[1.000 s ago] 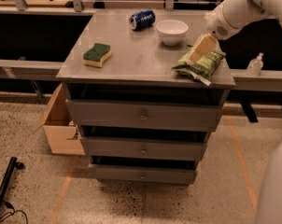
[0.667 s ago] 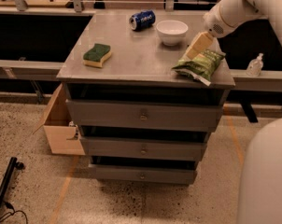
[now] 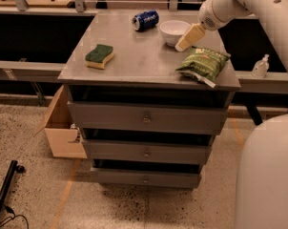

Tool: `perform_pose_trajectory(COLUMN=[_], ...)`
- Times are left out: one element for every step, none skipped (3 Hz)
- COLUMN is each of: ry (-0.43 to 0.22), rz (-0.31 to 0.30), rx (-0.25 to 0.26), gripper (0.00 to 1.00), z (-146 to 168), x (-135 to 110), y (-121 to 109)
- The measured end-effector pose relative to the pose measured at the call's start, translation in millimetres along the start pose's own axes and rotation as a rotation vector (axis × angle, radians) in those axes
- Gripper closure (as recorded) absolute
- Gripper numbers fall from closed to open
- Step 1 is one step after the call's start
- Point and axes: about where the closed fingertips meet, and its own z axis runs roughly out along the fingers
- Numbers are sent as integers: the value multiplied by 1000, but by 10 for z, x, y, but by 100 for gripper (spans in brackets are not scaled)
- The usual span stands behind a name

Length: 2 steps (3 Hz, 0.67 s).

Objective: Move white bowl near sponge

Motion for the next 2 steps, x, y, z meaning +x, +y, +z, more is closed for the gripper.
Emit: perform_pose_trajectory(ry=[-11, -11], rz=[16, 76], rx=[29, 36], gripper=[0, 0], z=[237, 494], x=[-157, -225], y=[49, 145])
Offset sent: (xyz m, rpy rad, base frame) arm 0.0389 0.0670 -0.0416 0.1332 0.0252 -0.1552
